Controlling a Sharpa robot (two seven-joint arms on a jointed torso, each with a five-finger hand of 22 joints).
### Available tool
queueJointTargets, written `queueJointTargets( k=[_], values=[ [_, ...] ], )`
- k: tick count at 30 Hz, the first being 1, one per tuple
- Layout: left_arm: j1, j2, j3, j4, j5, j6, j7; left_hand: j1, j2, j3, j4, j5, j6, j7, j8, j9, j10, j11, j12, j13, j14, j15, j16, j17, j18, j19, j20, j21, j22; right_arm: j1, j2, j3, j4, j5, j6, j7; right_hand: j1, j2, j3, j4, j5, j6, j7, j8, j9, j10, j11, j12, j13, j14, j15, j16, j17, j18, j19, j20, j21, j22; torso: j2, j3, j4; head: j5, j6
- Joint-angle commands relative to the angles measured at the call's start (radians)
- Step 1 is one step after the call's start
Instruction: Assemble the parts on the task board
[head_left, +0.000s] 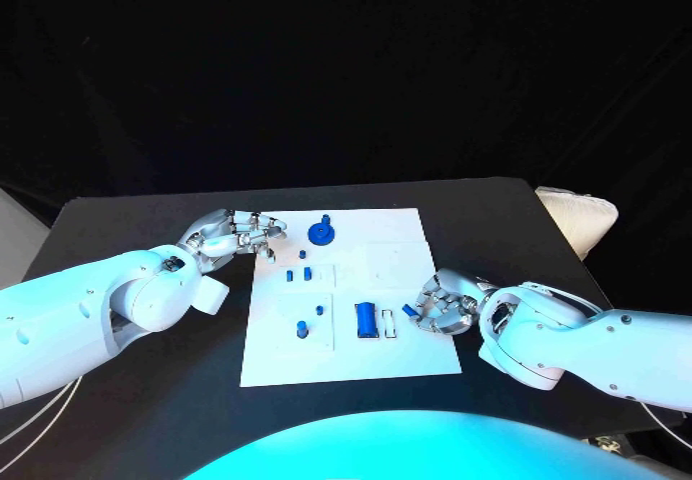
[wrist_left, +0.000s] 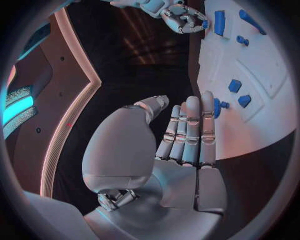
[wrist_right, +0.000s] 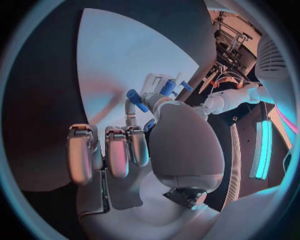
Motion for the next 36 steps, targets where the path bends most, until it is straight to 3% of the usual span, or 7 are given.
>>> queueJointTargets(
  k=[1,16,36],
  values=[
    [-0.001,0.002,0.001,0.003,0.001,0.017,0.005,0.007,0.003,-0.003,0.006,0.003,-0.009,-0.001,0.004,0.002,-0.009,0.0,0.003,-0.001,-0.009,-0.001,-0.001,-0.001,0.005,0.007,0.003,-0.006,-0.001,0.002,0.013,-0.001,0.002,0.139,0.003,0.015,-0.014,0.001,0.031,-0.029,-0.002,-0.003,0.0,0.007,0.003,0.071,-0.006,0.007,0.223,0.101,-0.004,0.002,0.239,-0.006,0.088,-0.006,0.005,0.242,0.0,-0.0003,0.0014,0.001,0.0],
    [-0.001,0.002,0.001,0.006,-0.002,0.015,0.009,0.007,0.003,-0.003,0.006,0.003,-0.009,-0.001,0.004,0.002,-0.009,0.0,0.003,-0.001,-0.009,-0.001,-0.001,-0.001,0.005,0.007,0.003,-0.006,-0.001,0.0,0.072,-0.001,-0.016,0.221,0.038,-0.032,-0.069,0.004,0.016,-0.015,-0.015,0.002,-0.002,0.013,0.009,0.075,-0.008,0.015,0.228,0.102,-0.005,0.004,0.243,-0.007,0.089,-0.006,0.01,0.243,0.001,0.0015,-0.0002,0.003,0.0],
    [0.0,0.002,0.001,0.008,-0.009,0.016,0.009,0.007,0.004,-0.003,0.008,0.003,-0.009,-0.001,0.004,0.002,-0.009,0.0,0.004,-0.002,-0.01,0.0,-0.001,-0.002,0.005,0.007,0.003,-0.007,-0.002,0.0,0.096,-0.001,-0.023,0.213,0.013,-0.052,-0.125,0.01,-0.005,0.009,-0.013,0.01,-0.005,0.019,0.013,0.079,-0.01,0.025,0.233,0.103,-0.007,0.008,0.25,-0.008,0.091,-0.008,0.017,0.245,0.0,0.0012,-0.0006,0.002,0.0]
  ],
)
